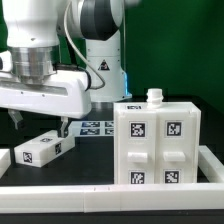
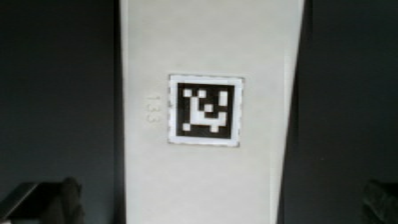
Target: Assemble cabinet
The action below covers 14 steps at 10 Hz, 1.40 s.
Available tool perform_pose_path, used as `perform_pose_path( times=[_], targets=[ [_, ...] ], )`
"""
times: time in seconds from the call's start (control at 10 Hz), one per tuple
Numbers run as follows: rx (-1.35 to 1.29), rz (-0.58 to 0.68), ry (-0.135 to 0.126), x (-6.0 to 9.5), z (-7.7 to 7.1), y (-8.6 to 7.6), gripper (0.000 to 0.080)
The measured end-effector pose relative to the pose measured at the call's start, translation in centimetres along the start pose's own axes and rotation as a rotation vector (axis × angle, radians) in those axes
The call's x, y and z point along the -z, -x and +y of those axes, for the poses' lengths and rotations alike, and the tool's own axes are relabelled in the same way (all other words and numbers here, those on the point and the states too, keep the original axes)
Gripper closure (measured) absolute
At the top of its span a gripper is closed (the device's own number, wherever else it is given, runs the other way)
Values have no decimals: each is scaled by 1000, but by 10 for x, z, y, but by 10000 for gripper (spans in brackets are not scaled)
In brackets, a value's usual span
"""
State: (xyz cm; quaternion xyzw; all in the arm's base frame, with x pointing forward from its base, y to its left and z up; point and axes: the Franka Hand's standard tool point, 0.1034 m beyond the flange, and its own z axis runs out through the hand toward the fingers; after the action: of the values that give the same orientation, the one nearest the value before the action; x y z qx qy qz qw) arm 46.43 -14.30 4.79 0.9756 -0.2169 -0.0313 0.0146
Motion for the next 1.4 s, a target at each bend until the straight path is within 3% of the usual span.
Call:
perform_pose_path(
  times=[0.4, 0.8, 0.9, 1.0, 1.1, 1.4],
  targets=[
    [5, 20, 20, -21, 6, 14, 3],
    [27, 10, 29, -31, 8, 18, 3],
    [27, 6, 30, -33, 9, 19, 125],
    [26, 4, 30, -34, 8, 20, 125],
    [28, 3, 30, -34, 7, 21, 248],
    [30, 3, 30, -34, 7, 21, 244]
  ],
)
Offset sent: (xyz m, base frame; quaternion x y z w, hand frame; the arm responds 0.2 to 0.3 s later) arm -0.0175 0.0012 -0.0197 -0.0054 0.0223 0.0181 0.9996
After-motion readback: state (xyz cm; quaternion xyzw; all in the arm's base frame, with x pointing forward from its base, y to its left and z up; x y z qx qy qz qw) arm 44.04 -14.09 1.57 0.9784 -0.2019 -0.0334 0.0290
